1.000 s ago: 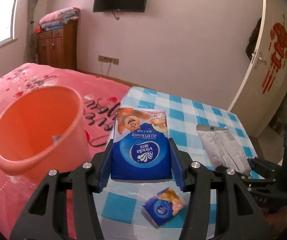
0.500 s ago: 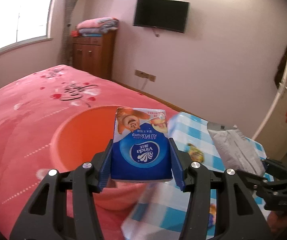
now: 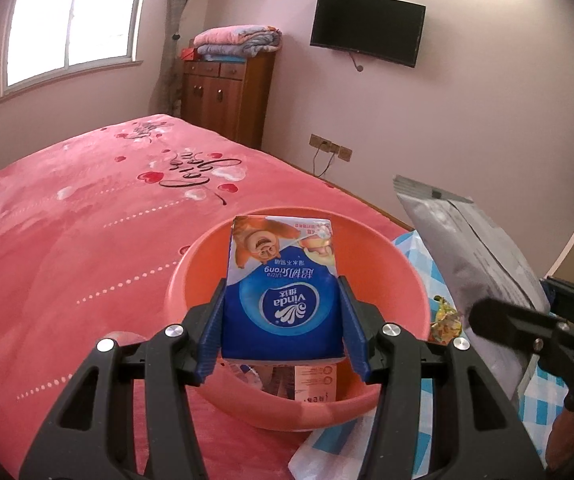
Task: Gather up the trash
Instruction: 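Open left tool to drop the tissue pack while right tool releases the grey pack, then move both open tools back over the remaining table items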
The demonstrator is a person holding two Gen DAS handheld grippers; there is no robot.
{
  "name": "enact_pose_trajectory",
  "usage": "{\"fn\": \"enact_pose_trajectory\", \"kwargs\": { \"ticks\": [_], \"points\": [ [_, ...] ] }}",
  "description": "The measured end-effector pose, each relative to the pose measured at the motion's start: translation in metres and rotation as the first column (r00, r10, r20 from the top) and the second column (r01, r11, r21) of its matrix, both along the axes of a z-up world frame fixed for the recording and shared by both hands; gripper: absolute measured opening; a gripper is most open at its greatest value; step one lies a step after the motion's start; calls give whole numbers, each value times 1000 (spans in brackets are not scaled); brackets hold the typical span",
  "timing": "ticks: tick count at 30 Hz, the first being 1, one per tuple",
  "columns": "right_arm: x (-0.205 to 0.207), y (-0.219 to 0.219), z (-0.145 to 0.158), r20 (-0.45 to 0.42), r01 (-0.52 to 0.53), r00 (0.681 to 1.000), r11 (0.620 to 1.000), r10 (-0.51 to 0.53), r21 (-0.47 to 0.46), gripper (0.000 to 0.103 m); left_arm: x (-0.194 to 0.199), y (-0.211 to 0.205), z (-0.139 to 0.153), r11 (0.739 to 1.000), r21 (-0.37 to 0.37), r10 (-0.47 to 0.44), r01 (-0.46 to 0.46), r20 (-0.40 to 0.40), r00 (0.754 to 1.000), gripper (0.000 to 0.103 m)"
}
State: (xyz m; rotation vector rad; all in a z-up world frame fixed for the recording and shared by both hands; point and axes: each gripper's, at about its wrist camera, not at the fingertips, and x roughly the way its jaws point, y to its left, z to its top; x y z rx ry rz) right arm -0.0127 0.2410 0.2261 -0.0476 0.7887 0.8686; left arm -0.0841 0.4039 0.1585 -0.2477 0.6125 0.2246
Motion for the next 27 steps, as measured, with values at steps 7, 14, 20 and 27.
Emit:
{"fn": "enact_pose_trajectory", "kwargs": {
  "ticks": [7,14,20,27],
  "points": [
    [16,23,-6,-7,8,1000,1000,-8,13,81,6,5,-13,999,1,34,-34,-24,999,72],
    [15,2,-11,12,77,997,996,-77,43,89,2,9,-19,999,17,50,-50,-13,999,85],
    [8,-28,-16,32,158,987,986,-159,46,90,-4,2,-20,996,79,49,-50,15,999,87],
    [2,-55,-28,12,217,976,975,-217,47,90,-10,-21,-13,987,158,6,-12,39,999,88]
  ]
}}
